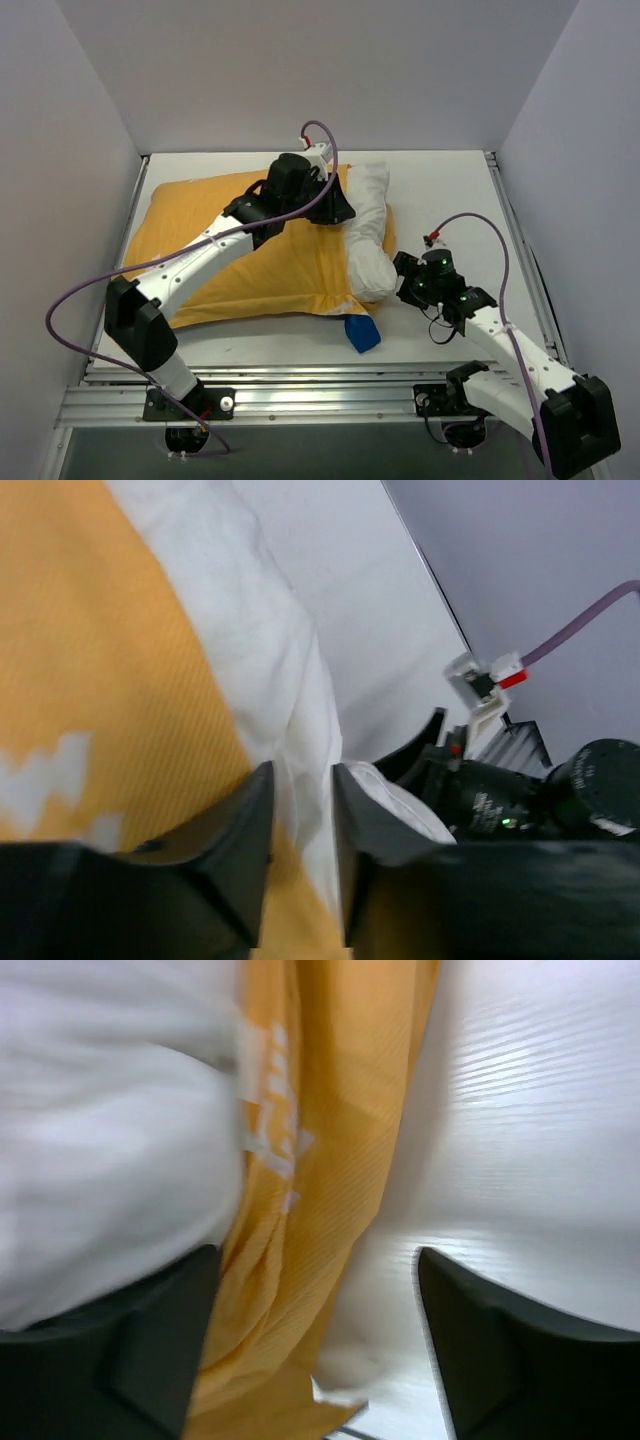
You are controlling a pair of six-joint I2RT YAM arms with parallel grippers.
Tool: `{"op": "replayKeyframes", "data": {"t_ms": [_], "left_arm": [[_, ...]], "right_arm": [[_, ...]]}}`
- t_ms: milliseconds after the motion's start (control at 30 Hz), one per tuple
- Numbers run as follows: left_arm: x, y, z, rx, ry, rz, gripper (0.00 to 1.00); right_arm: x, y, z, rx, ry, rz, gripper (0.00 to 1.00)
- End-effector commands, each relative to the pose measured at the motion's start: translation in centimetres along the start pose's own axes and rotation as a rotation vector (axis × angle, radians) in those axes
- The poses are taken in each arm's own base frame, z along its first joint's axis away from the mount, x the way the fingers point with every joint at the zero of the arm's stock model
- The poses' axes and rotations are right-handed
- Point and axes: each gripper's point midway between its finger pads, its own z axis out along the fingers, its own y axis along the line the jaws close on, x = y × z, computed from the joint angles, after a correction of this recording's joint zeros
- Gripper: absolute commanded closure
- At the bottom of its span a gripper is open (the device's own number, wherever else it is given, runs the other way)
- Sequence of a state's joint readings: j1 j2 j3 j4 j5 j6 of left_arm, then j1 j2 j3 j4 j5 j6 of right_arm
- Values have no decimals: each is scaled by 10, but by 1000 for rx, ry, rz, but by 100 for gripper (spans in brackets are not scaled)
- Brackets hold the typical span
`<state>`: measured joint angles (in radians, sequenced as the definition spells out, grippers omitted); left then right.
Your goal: Remove the pillowcase from the pillow
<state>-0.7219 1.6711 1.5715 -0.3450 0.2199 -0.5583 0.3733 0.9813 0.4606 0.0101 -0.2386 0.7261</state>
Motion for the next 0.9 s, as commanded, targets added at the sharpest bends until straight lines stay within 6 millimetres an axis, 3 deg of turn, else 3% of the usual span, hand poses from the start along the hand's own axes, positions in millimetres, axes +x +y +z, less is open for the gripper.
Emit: {"op": "replayKeyframes", "data": {"t_ms": [0,33,67,133,200,233,267,333,400,433,500,533,567,633,733,767,833,867], "left_arm": [[-79,-31,-82,3,-313,64,55],[-80,-24,-96,-50,-344,59,47],[-74,-10,-102,-117,-333,48,32],[-75,7,-128,-220,-384,34,22],[-55,34,-139,-333,-351,17,11],[-55,45,-154,-397,-381,8,9],[-34,66,-156,-469,-330,-6,9],[-21,91,-173,-550,-321,-48,9],[13,124,-177,-634,-258,-110,8],[18,137,-188,-667,-273,-144,8],[44,161,-191,-717,-240,-196,8],[47,170,-196,-736,-252,-215,8],[50,176,-196,-745,-255,-220,8],[63,191,-191,-776,-225,-223,8],[62,205,-177,-765,-222,-227,8],[50,204,-169,-729,-264,-217,8],[44,202,-148,-665,-263,-204,9],[26,196,-139,-617,-313,-183,9]], "right_arm": [[-34,-14,-45,162,-126,-101,19],[-35,-2,-52,103,-132,-102,18],[-35,5,-58,84,-121,-84,16],[-34,17,-64,54,-94,-47,14],[-39,28,-73,40,-80,-65,13],[-44,29,-78,51,-96,-79,13],[-53,28,-83,73,-130,-99,12],[-68,40,-91,45,-171,-167,11],[-69,56,-84,-26,-140,-212,10],[-65,60,-74,-46,-97,-229,10],[-62,85,-67,-174,-66,-236,10],[-56,88,-61,-202,-48,-232,9],[-57,98,-55,-247,-58,-228,8],[-40,91,-38,-247,-2,-223,7],[-20,92,-22,-265,53,-250,7],[-5,100,-16,-301,89,-281,8],[14,105,-12,-342,141,-296,28],[30,112,-12,-401,190,-305,37]]}}
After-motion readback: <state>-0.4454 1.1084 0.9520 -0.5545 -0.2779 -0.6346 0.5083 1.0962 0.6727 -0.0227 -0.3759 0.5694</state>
